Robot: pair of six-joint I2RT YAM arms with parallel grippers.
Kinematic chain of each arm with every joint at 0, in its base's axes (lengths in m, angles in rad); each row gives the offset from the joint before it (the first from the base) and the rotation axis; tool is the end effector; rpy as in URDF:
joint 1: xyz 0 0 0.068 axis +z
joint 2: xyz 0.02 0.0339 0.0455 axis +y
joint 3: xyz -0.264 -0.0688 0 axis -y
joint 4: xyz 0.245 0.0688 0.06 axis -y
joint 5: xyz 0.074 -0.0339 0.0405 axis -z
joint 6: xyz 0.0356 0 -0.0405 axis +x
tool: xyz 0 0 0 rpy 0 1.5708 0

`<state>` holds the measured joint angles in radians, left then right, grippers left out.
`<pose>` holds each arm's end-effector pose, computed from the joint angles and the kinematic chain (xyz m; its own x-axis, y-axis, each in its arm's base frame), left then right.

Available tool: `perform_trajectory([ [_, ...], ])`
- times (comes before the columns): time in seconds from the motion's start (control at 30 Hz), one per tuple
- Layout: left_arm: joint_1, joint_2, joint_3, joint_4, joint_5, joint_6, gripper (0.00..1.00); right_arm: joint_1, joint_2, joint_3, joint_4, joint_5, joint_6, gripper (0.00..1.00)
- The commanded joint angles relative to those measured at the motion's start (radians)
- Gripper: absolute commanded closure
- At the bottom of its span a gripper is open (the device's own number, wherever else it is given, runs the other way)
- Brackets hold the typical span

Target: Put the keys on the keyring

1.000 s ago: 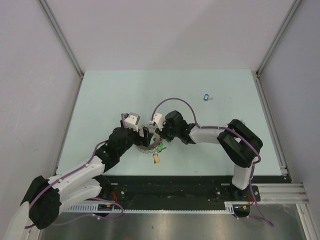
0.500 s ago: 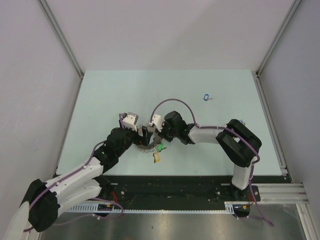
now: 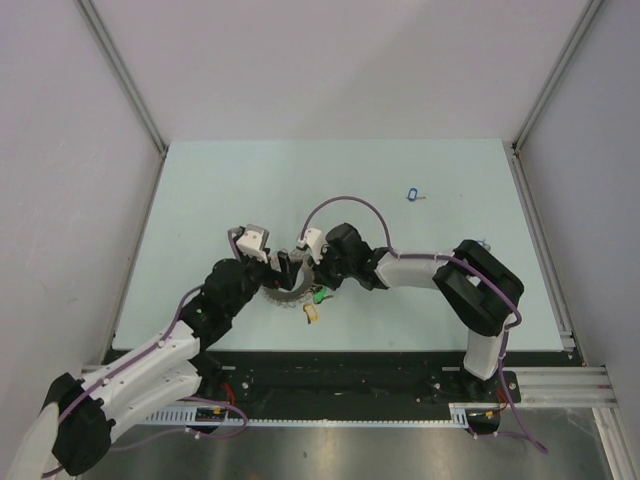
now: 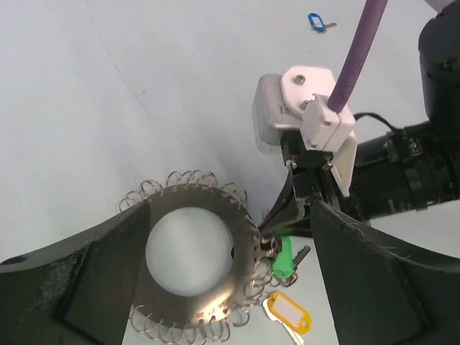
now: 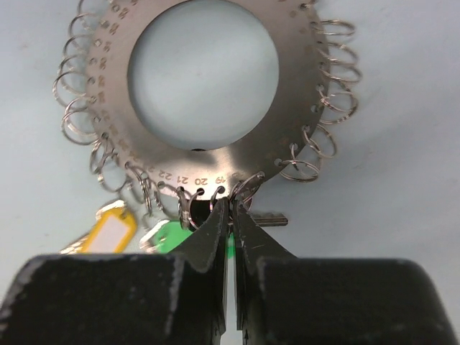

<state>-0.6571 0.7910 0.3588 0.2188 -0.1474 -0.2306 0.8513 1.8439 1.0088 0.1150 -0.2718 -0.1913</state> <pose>0.1526 -0.1111 0.2299 -0.2754 -0.0731 -0.9586 0.4392 0.8774 -0.1931 0.2442 0.2933 0.1549 -0.2636 -0.5788 -0.7717 -0.9245 0.3799 0.0309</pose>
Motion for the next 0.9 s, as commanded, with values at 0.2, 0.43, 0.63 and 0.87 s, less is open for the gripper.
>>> perform_trajectory([
  [0.2,-0.004,-0.072,-0.02,-0.002,-0.023,-0.03,0.04,0.072,-0.109,-0.016,-0.135,0.09,0.306,0.96],
  [0.43,-0.004,-0.064,-0.018,-0.004,-0.024,-0.029,0.04,0.051,-0.117,-0.021,-0.126,0.138,0.352,0.8],
  [0.63,-0.003,-0.042,-0.014,-0.001,-0.02,-0.024,0.04,0.043,-0.13,-0.019,-0.126,0.138,0.329,0.74],
  [0.87,-0.004,-0.036,-0.011,0.002,-0.017,-0.024,0.04,0.037,-0.132,-0.019,-0.086,0.112,0.311,0.69],
])
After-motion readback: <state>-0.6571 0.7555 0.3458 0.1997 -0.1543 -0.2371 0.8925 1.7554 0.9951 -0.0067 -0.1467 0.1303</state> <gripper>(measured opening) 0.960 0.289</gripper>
